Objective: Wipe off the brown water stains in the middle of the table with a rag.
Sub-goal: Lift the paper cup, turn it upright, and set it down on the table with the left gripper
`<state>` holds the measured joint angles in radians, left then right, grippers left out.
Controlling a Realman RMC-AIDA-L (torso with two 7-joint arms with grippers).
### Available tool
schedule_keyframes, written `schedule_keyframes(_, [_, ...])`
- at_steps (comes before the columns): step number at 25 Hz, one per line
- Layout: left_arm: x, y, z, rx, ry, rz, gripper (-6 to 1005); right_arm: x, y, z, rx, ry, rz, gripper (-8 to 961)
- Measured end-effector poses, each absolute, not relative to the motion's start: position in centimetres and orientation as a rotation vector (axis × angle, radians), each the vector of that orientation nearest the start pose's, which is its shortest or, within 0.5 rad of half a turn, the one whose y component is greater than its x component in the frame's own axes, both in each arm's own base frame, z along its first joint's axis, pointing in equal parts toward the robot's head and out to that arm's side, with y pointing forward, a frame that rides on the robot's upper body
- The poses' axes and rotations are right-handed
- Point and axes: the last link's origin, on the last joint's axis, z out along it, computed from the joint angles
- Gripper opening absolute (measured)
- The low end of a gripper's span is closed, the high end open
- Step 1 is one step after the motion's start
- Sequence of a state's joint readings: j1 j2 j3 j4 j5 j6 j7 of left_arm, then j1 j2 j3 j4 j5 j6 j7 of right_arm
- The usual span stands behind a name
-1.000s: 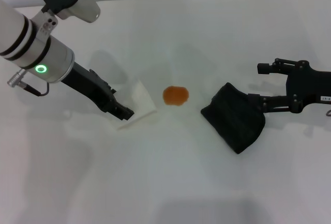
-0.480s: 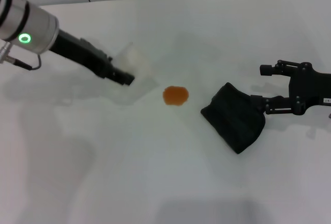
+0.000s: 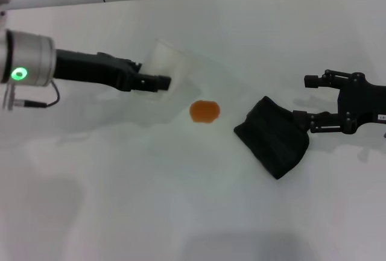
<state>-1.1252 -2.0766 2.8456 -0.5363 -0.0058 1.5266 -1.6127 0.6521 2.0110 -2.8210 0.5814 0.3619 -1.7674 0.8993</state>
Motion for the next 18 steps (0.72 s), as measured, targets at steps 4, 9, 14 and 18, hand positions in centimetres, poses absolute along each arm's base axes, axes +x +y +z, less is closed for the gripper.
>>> schedule_keyframes(4, [-20.5, 39.4, -0.6, -2.731, -0.972, -0.649, 686, 31.7, 30.6, 4.1, -2.586, 0.414, 0.636, 850])
schedule_keyframes(9, [-22.5, 38.0, 0.5, -2.623, -0.983, -0.839, 687, 31.6, 30.7, 4.1, -2.588, 0.408, 0.637, 850])
schedule_keyframes(14, [-23.4, 37.0, -0.1, -2.593, -0.998, -0.899, 688, 31.5, 30.9, 4.1, -2.588, 0.404, 0.638, 849])
schedule_keyframes(18, [-24.3, 36.6, -0.1, -2.556, -1.007, -0.908, 688, 31.4, 30.9, 4.1, -2.585, 0.402, 0.640, 849])
